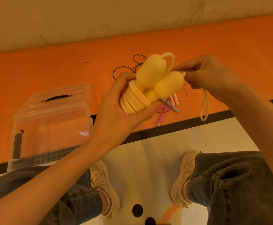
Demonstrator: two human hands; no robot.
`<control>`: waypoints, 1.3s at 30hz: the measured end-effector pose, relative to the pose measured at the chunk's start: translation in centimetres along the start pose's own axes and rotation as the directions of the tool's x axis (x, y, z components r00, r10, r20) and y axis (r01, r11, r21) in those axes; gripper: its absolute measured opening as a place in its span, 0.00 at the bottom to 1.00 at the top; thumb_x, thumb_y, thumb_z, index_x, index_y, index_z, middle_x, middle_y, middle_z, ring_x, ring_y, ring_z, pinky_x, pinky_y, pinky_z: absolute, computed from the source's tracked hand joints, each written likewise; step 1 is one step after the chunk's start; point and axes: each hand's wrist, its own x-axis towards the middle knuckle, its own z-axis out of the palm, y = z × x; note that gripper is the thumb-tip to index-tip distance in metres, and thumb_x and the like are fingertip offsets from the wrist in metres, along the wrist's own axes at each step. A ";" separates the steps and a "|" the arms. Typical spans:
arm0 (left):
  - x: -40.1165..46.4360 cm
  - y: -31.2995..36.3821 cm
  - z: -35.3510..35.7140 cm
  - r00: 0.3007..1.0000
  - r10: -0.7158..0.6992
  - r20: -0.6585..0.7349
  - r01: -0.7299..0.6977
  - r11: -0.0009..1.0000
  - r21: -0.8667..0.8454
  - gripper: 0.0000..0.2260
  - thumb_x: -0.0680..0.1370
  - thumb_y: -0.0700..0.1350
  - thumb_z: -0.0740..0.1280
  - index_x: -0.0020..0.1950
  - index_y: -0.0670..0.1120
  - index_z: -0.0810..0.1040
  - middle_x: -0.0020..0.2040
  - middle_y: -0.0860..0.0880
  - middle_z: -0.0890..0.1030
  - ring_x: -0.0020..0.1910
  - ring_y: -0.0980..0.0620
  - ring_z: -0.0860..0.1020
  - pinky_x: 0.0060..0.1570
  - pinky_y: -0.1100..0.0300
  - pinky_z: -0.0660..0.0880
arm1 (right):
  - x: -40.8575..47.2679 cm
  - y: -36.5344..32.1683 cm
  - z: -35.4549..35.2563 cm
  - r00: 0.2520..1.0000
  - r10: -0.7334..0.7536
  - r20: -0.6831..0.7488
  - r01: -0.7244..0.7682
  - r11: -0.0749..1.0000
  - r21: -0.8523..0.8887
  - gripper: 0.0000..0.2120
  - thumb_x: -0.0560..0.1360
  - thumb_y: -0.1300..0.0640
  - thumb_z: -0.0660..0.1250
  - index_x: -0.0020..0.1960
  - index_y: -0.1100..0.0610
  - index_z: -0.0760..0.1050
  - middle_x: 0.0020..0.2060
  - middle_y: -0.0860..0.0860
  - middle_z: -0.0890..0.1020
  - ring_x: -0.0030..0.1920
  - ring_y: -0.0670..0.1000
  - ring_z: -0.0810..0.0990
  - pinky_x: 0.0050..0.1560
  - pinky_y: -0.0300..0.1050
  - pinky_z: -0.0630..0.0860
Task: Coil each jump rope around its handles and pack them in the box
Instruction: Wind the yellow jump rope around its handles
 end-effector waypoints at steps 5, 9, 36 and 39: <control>0.7 -1.3 -0.8 0.985 -0.138 -0.102 0.130 0.988 -0.083 0.20 0.72 0.46 0.75 0.59 0.47 0.72 0.50 0.52 0.78 0.47 0.58 0.79 0.44 0.65 0.76 | -0.1 -0.1 0.1 0.997 0.011 0.074 -0.011 1.000 0.001 0.03 0.72 0.54 0.71 0.44 0.49 0.83 0.34 0.47 0.85 0.30 0.47 0.65 0.29 0.40 0.63; 1.0 -1.5 -0.9 0.942 -0.296 -0.155 0.268 0.946 -0.182 0.21 0.69 0.50 0.74 0.59 0.48 0.74 0.50 0.51 0.81 0.47 0.52 0.81 0.44 0.61 0.78 | -0.4 0.0 0.3 0.991 -0.005 0.134 0.009 1.000 -0.027 0.05 0.71 0.54 0.71 0.46 0.51 0.84 0.33 0.47 0.84 0.27 0.40 0.70 0.28 0.36 0.64; 2.5 -4.7 -4.3 0.890 -0.348 -0.294 0.390 0.916 0.096 0.19 0.74 0.53 0.71 0.61 0.49 0.70 0.50 0.50 0.79 0.47 0.49 0.80 0.46 0.51 0.78 | -2.4 1.1 -2.4 0.913 -0.045 0.406 0.130 0.974 -0.185 0.07 0.66 0.46 0.68 0.39 0.45 0.84 0.27 0.52 0.79 0.25 0.47 0.64 0.23 0.35 0.61; 2.3 -5.0 -4.2 0.935 -0.276 -0.225 0.333 0.900 0.282 0.21 0.74 0.55 0.71 0.61 0.49 0.68 0.45 0.57 0.75 0.40 0.58 0.74 0.40 0.53 0.73 | -2.8 0.9 -3.1 0.843 -0.032 0.537 0.129 0.981 -0.143 0.16 0.69 0.38 0.70 0.41 0.50 0.85 0.26 0.54 0.75 0.24 0.46 0.63 0.24 0.35 0.62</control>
